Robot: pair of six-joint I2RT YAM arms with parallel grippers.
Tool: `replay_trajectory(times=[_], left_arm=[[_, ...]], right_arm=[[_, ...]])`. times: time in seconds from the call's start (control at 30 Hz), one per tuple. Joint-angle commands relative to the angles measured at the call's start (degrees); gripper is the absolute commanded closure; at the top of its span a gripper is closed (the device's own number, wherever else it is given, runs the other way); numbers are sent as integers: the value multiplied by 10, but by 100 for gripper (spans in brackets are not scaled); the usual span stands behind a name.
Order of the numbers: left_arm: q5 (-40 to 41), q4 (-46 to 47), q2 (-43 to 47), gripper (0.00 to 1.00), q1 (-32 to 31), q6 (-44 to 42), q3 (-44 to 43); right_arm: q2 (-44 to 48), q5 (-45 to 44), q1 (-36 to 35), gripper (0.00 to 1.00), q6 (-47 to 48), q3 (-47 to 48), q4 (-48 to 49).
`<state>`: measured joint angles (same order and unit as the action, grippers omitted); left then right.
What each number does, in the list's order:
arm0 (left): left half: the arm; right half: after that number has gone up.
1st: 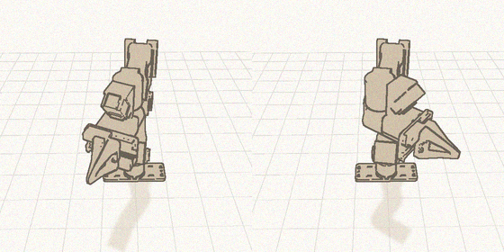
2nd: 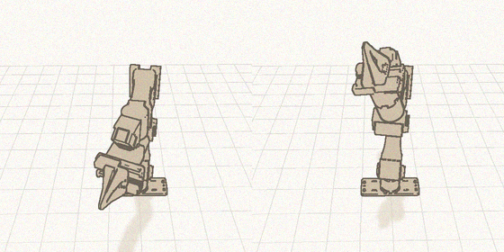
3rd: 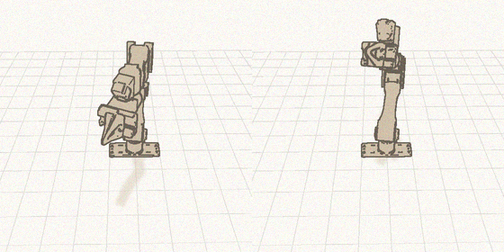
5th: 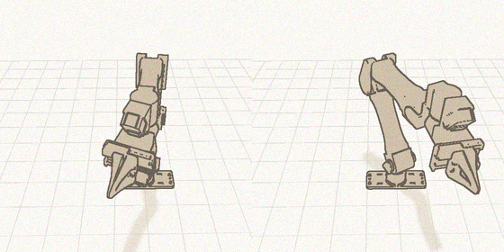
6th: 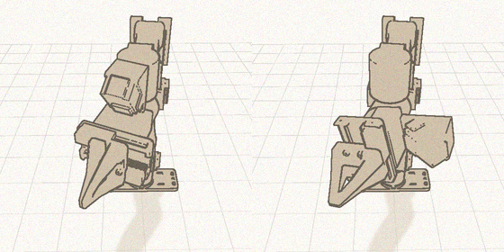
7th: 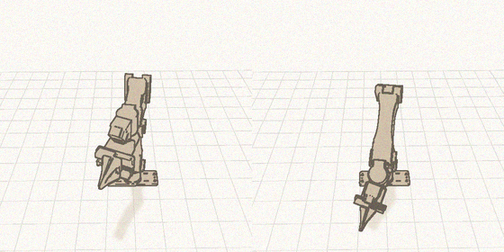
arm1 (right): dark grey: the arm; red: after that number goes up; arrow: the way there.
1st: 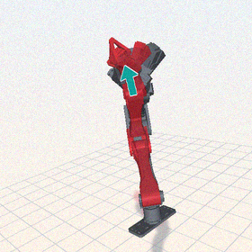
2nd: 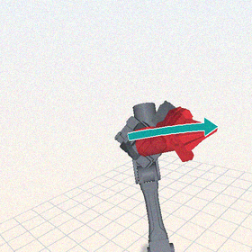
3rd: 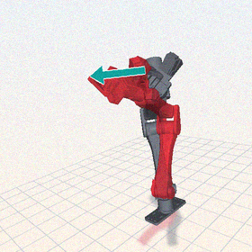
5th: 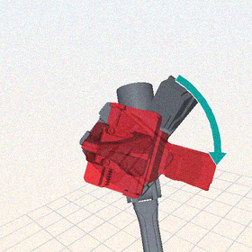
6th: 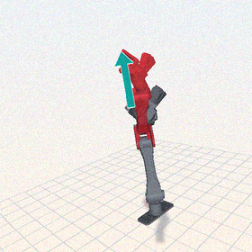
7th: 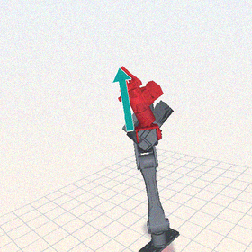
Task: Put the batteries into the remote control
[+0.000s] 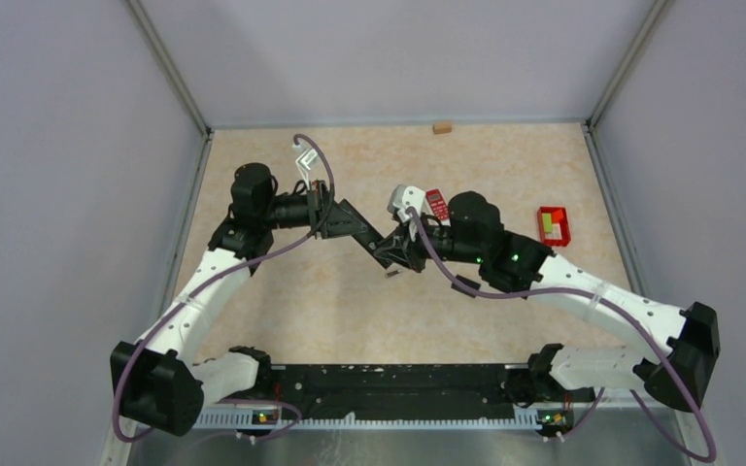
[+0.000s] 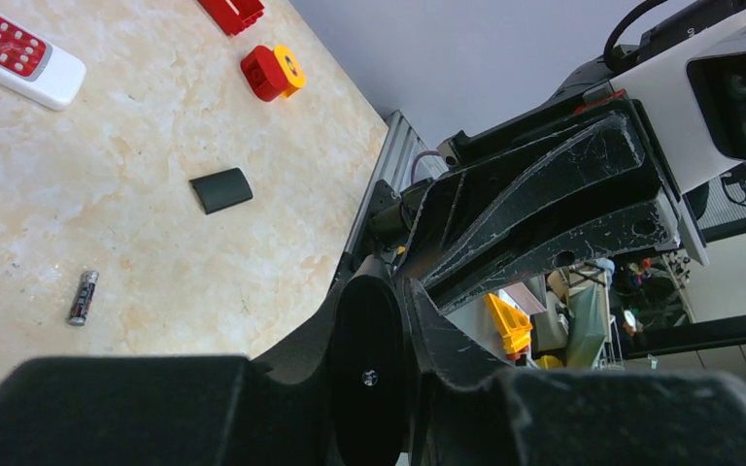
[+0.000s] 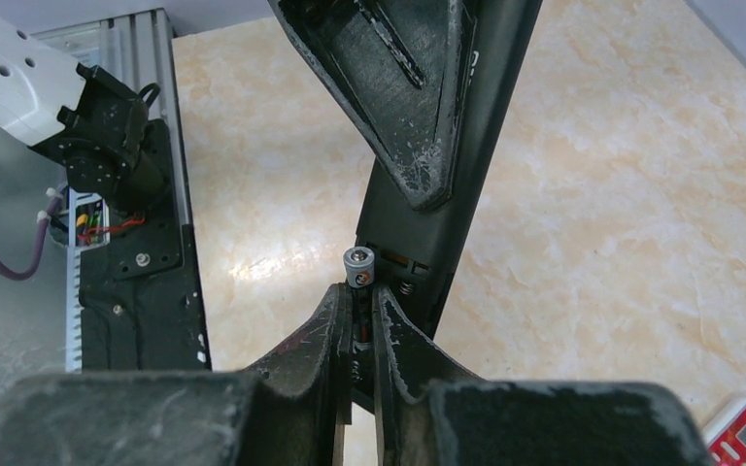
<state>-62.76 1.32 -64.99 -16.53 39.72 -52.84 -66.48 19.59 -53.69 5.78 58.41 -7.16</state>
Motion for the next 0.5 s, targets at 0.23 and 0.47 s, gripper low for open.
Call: replay_trajectory(times=[0.23, 0.47], left_arm=[[-13, 47, 15, 100, 4, 18, -17], [-13, 47, 14, 100, 5, 17, -17]], right_arm=[[-21, 3, -4, 90, -15, 40, -68], [-21, -3, -3, 85, -26, 43, -68]])
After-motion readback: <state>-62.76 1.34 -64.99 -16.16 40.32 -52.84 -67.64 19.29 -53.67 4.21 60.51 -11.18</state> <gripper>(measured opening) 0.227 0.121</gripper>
